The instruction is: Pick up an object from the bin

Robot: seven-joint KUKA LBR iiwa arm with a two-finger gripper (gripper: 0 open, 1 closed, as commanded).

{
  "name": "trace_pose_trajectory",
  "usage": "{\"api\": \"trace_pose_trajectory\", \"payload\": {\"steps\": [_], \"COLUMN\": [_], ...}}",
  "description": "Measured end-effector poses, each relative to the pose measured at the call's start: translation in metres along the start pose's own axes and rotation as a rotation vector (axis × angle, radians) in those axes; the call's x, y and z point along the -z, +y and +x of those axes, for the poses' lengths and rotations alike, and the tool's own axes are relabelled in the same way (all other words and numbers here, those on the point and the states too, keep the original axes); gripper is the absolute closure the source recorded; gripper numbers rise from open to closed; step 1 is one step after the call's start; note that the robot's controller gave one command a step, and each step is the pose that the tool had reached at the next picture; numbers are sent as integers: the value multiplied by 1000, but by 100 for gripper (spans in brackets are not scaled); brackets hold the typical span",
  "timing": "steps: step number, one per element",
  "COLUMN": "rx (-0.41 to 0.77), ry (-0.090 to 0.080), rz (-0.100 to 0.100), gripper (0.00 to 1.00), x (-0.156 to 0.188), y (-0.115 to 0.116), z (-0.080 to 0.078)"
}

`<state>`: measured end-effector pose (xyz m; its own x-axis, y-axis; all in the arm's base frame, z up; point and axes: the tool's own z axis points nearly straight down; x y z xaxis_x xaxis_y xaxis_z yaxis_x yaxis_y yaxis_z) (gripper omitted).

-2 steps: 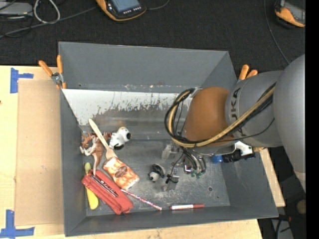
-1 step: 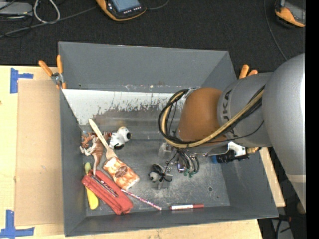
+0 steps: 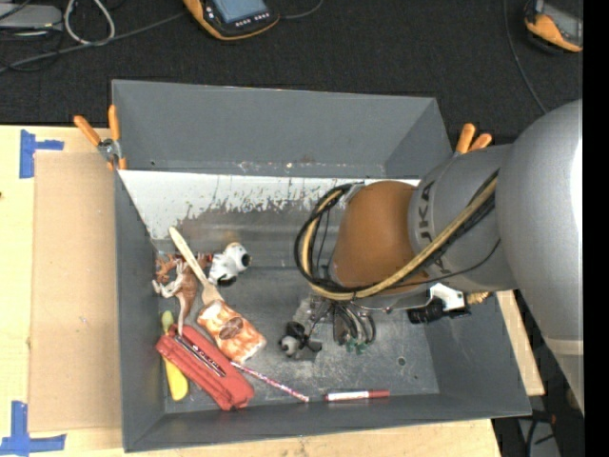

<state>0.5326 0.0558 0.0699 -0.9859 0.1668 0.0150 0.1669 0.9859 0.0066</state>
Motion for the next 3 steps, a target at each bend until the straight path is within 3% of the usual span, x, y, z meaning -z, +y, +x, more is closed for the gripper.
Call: {"api": "trace_pose_trajectory", "payload": {"steps": [1, 2, 3], "rx": [0, -5, 32], "ry": [0, 8, 2], "rz": [0, 1, 1], "gripper": [100, 100, 100], "x": [0, 70, 135], "y": [0, -4, -13], "z": [0, 15, -15]}}
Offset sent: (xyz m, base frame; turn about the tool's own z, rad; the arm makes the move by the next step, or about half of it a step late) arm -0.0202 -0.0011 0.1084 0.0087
